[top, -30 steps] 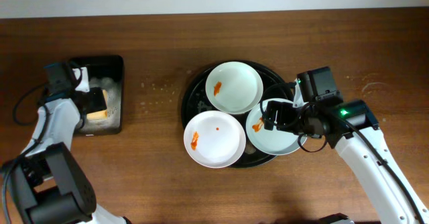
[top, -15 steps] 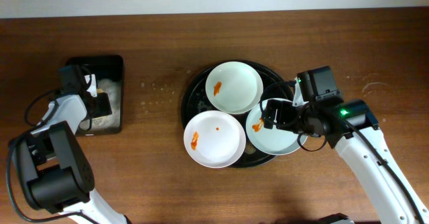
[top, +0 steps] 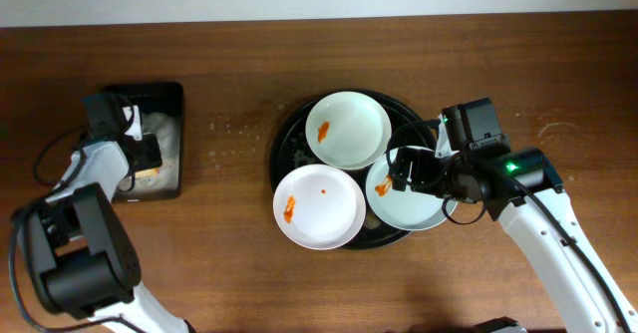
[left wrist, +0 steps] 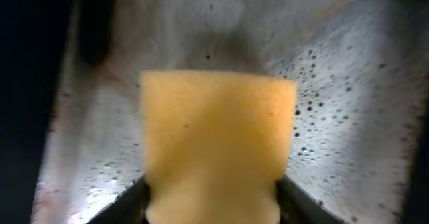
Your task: Clean dirty plates on tray and stack at the side
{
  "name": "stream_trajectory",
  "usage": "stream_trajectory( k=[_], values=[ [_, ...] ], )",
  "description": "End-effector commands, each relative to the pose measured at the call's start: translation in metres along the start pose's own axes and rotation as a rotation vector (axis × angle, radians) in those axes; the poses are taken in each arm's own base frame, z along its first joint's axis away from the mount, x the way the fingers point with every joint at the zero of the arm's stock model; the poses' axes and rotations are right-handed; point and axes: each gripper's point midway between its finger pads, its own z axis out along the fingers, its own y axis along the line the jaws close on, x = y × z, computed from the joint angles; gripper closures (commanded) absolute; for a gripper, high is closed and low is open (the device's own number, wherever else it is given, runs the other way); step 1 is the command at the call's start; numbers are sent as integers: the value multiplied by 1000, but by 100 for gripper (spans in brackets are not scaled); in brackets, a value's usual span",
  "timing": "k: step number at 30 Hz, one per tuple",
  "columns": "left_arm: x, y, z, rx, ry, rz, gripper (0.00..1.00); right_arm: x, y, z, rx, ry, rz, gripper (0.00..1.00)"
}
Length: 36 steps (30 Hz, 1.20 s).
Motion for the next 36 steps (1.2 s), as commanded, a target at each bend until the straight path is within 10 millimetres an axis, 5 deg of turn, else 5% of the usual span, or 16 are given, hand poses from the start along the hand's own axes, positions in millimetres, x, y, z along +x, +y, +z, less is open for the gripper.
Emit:
stream_trajectory(
  k=[1,3,7,12,21,23,25,28,30,32,36],
  values=[
    [13,-3,14,8,45,3,70,-5,1,-2,3,-17,3,1],
    [13,-3,14,8,44,3,100,-5,1,-2,2,-16,3,1],
    [13,-8,5,37,48,5,100,-6,1,-2,1,-20,2,1],
    [-22,-27,-55,79,-75,73,100,-7,2,-2,-1,-25,2,1],
    [19,-36,14,68,81,103,100,-14,5,-3,-14,-51,-18,1],
    [23,-37,12,73,103,104,100,-19,8,-3,-23,-74,-91,1],
    [12,-38,-9,92,84,88,100,-26,11,-4,-32,-103,-147,1],
    [-23,-52,-68,209,-40,82,100,-46,21,-4,-62,-181,-173,3],
    [-42,-87,-120,413,-161,102,100,-64,28,3,-82,-233,-182,13],
    [-45,-114,-147,514,-209,147,100,-76,30,21,-85,-239,-183,14],
    [-37,-199,-186,717,-248,290,100,-85,17,72,-54,-177,-152,10]
  ],
)
